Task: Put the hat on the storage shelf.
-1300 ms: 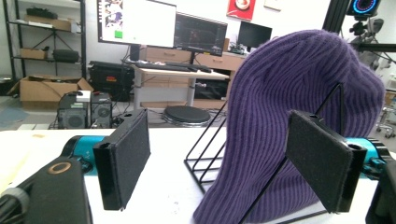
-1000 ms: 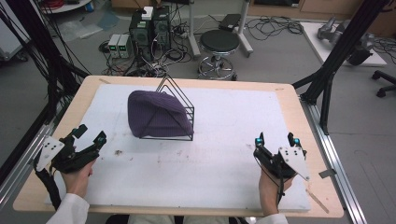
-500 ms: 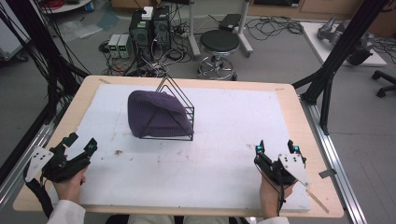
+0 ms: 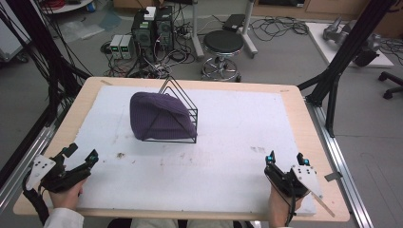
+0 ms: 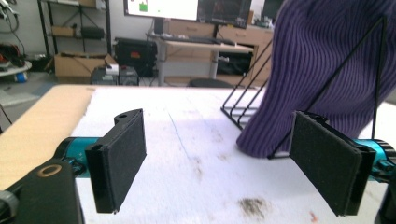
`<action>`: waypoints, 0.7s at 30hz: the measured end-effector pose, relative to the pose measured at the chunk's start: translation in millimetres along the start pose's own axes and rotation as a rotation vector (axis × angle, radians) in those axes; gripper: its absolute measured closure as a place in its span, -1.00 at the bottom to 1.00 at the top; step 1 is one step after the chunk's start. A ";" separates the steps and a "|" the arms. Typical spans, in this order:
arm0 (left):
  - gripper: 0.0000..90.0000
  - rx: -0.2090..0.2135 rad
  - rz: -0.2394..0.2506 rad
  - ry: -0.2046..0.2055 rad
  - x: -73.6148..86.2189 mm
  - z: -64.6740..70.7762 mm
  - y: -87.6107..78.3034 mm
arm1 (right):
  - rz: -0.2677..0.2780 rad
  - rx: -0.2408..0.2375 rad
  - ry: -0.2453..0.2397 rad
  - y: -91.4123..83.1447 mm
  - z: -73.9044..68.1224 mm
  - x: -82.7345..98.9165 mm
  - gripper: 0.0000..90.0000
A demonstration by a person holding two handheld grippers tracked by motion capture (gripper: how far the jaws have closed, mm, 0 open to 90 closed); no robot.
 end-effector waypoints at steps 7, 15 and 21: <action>-0.57 0.022 0.013 0.014 -3.2 8.3 1.6 | -0.008 -0.006 0.005 -0.5 1.1 0.9 -0.73; -0.57 0.017 0.019 -0.012 -2.5 4.9 1.8 | -0.013 -0.013 -0.002 0.4 0.3 1.7 -0.73; -0.57 0.016 0.021 -0.023 -2.2 4.0 2.0 | -0.018 -0.009 -0.010 0.2 0.6 2.0 -0.73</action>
Point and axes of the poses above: each handheld gripper's, and its own axes: y roughly forward along the jaws, x roughly out of its underside, z roughly to its right, the point moved 3 cm from there along y, roughly forward along the jaws, and after that the axes turned 15 degrees about y, right-handed, at the moved point
